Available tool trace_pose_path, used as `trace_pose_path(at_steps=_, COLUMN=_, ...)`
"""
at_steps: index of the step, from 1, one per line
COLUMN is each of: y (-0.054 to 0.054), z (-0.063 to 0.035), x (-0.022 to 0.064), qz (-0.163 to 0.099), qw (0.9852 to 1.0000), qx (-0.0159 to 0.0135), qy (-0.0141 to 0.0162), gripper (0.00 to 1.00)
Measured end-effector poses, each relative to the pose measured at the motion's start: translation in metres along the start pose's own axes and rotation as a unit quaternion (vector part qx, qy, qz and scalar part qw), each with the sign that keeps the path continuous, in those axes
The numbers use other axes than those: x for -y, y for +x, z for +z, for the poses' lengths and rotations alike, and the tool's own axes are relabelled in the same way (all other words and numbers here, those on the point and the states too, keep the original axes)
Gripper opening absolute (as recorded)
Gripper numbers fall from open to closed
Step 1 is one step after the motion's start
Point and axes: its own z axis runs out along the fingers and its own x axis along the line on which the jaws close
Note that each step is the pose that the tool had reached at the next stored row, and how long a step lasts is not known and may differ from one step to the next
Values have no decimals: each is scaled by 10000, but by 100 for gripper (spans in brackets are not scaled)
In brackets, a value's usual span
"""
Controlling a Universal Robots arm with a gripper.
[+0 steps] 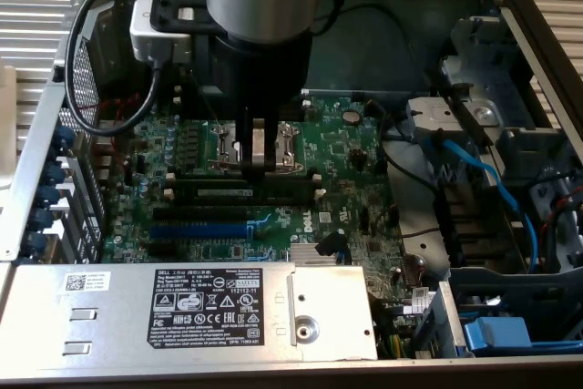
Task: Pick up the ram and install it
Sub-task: 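Press down the ram until it locks into place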
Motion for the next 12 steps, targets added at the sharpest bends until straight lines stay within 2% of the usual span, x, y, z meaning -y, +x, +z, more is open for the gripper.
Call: trace_pose_path(at_steps=12, y=-7, z=6, x=3, qz=0, qw=10000, qx=-1, qy=-6, gripper=10)
